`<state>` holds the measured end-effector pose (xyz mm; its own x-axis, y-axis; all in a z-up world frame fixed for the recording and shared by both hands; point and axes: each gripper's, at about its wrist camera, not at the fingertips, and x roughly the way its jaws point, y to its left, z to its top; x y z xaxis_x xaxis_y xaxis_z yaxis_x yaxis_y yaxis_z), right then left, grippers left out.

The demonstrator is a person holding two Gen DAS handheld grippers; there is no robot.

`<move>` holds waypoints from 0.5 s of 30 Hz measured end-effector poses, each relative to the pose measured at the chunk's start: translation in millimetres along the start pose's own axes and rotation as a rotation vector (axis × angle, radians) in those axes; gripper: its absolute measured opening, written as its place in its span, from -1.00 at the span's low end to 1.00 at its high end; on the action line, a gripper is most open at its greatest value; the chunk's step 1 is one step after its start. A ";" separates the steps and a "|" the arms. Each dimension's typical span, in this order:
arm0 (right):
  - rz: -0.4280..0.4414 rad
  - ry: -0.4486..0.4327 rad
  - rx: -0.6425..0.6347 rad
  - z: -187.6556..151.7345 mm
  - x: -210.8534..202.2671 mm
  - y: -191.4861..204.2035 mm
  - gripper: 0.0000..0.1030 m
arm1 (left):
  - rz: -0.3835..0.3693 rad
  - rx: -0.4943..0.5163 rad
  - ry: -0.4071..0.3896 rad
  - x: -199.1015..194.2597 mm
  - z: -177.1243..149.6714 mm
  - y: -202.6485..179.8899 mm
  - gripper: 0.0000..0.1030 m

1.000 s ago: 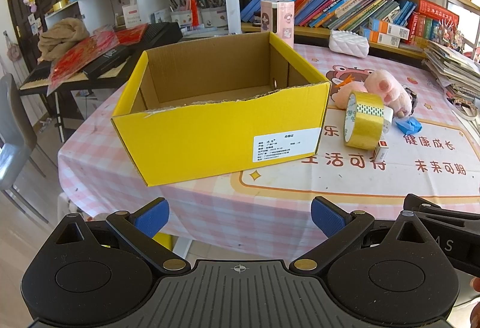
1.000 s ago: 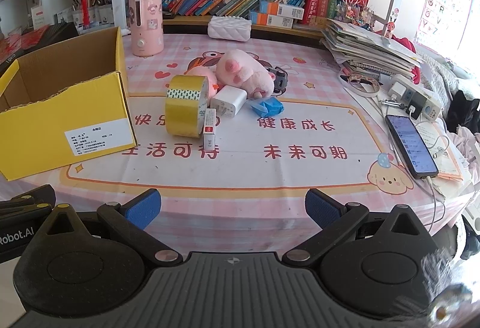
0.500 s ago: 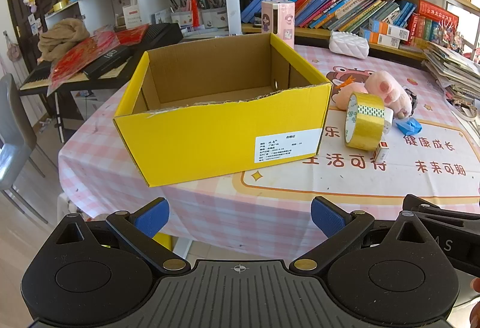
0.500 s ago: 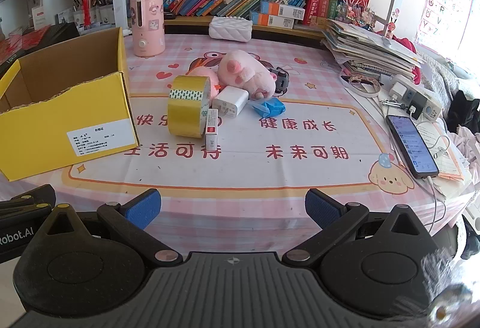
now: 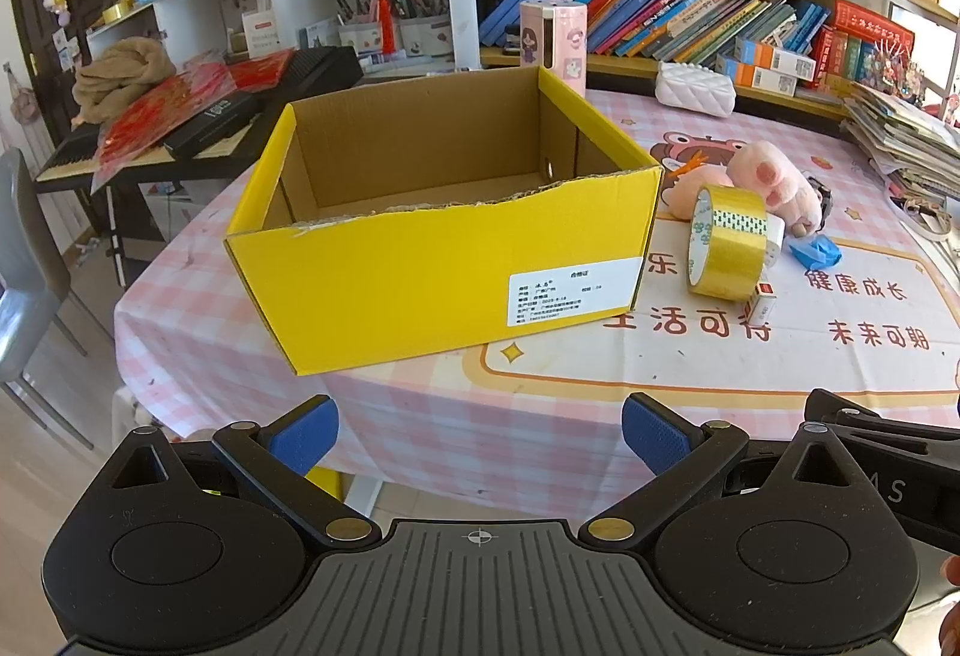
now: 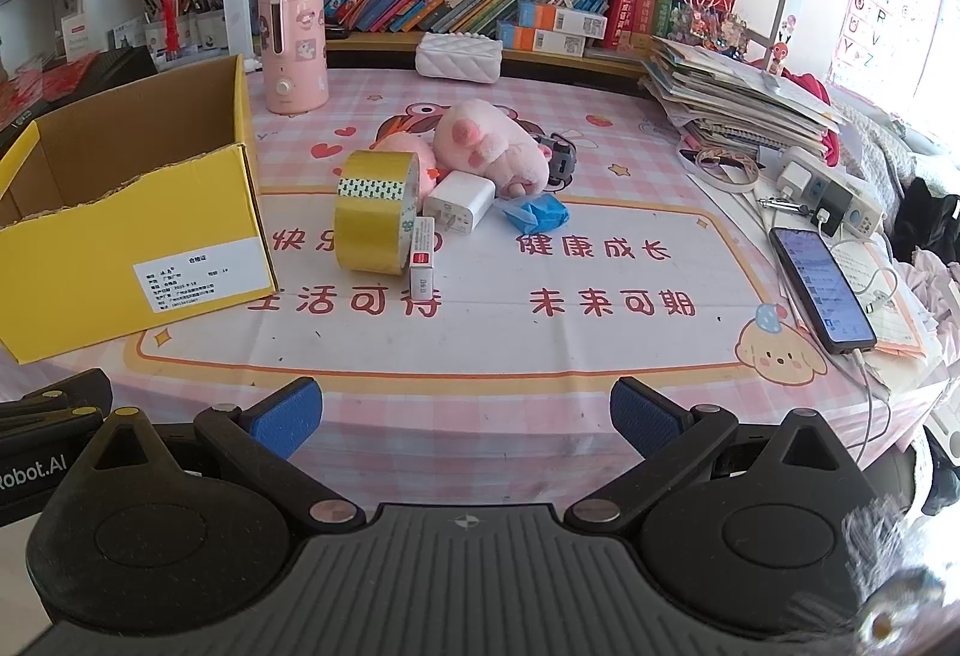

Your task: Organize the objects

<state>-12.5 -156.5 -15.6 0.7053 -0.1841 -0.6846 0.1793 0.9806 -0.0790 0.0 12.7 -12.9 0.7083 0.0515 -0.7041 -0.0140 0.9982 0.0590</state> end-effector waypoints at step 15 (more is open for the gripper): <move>0.003 0.006 0.000 -1.7 -0.2 7.4 1.00 | -0.002 -0.002 0.007 -2.3 2.1 0.4 0.98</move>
<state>-12.5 -149.1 -17.3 0.7018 -0.1812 -0.6890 0.1778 0.9811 -0.0770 -0.1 12.9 -9.8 0.7037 0.0501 -0.7088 -0.0141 0.9983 0.0565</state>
